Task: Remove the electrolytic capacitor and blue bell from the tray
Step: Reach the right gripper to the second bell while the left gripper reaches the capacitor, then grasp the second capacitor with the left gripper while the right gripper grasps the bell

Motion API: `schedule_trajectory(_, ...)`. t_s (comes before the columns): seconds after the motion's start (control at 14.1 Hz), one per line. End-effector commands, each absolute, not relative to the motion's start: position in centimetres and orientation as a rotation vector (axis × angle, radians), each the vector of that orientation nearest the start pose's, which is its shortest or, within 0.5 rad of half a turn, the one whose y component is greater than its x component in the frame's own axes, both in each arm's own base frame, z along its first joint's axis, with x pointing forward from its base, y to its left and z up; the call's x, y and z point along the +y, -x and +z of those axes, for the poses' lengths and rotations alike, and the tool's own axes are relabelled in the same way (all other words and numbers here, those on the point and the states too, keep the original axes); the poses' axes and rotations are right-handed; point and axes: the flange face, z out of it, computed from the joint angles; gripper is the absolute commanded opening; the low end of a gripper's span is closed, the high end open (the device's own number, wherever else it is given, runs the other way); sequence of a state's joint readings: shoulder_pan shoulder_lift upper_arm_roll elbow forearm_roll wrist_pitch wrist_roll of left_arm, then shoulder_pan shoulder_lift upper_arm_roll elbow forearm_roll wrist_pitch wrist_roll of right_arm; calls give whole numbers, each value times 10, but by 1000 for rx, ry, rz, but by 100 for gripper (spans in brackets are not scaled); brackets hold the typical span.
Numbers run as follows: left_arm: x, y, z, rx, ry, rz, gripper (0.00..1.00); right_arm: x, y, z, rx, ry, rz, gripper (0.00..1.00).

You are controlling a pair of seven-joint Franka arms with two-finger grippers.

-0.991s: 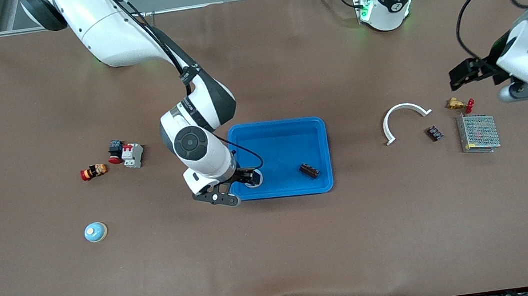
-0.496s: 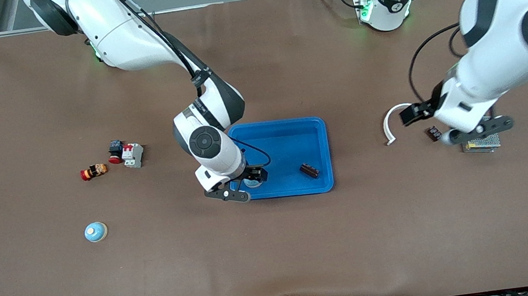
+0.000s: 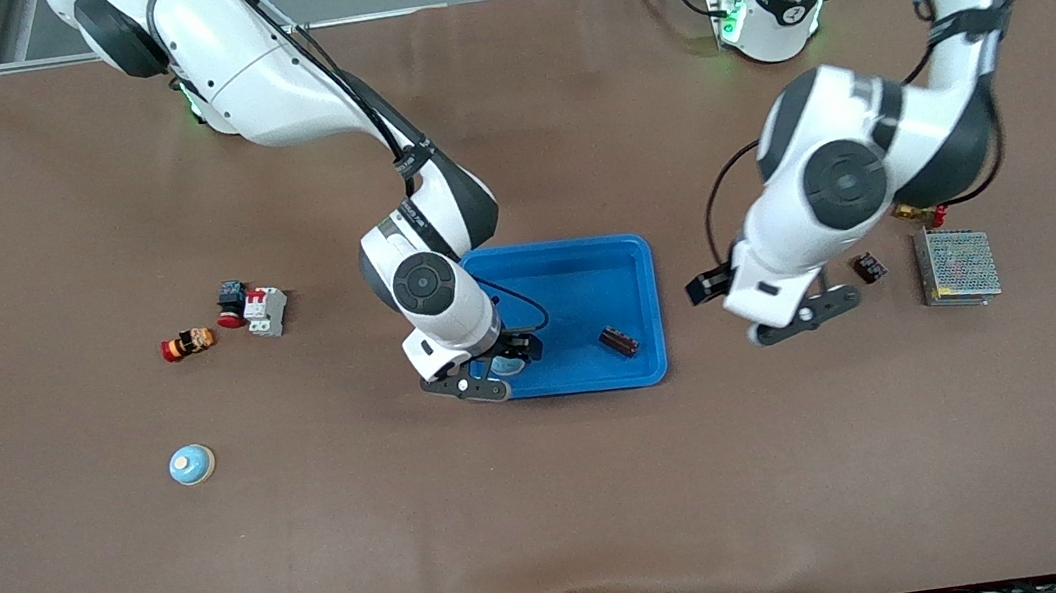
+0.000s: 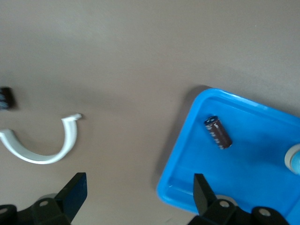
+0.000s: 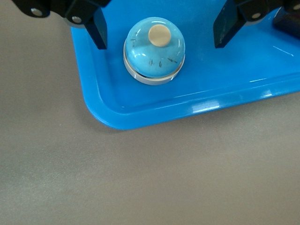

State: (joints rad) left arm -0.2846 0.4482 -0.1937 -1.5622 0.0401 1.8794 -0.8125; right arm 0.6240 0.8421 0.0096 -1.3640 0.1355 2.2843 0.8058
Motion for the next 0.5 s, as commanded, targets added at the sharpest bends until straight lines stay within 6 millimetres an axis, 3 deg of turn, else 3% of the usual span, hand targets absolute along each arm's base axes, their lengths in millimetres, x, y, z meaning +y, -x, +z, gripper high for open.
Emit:
schedule_trajectory(0.0, -323, -596, 344, -667, 3021, 156, 100, 448, -597, 213, 392, 2986, -10, 100)
schedule_trajectory(0.28, -363, -586, 296, -869, 2997, 128, 100, 448, -595, 206, 370, 3007, -19, 100)
schedule_trajectory(0.42, -376, -584, 277, -990, 2979, 113, 88, 448, -594, 199, 364, 3018, -15, 100)
